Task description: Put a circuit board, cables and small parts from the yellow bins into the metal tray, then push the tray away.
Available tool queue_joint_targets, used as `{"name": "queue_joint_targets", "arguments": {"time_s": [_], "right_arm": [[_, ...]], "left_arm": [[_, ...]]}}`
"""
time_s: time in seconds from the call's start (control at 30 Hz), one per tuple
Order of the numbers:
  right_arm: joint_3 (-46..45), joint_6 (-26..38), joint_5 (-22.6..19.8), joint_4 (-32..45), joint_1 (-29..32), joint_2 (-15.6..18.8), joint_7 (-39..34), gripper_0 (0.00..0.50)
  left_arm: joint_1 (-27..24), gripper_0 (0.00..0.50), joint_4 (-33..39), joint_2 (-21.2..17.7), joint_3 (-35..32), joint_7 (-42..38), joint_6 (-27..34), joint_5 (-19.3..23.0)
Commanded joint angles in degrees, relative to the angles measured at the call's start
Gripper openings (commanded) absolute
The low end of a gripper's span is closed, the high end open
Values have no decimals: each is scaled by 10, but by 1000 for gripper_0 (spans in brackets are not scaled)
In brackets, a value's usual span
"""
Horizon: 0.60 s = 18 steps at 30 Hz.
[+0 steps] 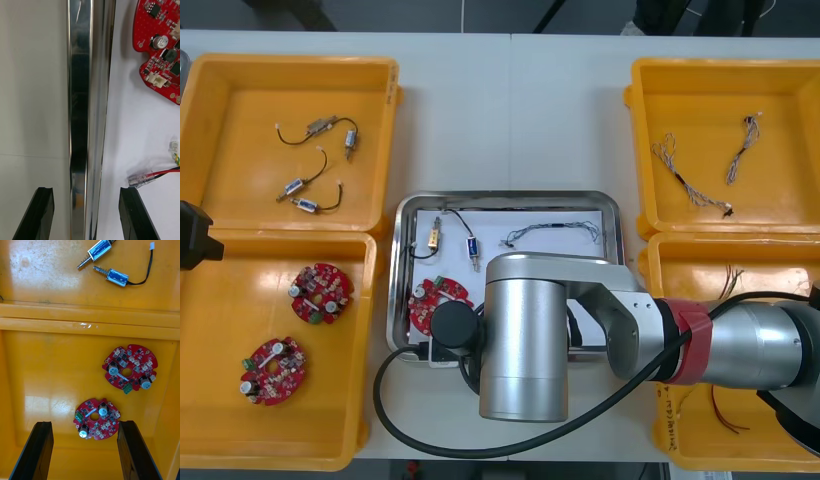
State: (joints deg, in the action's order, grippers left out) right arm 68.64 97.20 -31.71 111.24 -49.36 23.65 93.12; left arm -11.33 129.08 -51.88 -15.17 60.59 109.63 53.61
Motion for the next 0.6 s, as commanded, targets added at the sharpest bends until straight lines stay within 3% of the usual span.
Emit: {"name": "queue_joint_targets", "arguments": {"time_s": [0.03,0.33,0.6], "right_arm": [[11,-6,25,6,18,-18,8,500],[33,-10,64,6,27,-23,8,500],[33,-11,69,6,28,-22,6,500]], "left_arm": [[14,500,15,-27,-19,55,4,-2],[14,500,15,-27,-19,55,4,-2],[14,500,15,-27,-19,55,4,-2]]}}
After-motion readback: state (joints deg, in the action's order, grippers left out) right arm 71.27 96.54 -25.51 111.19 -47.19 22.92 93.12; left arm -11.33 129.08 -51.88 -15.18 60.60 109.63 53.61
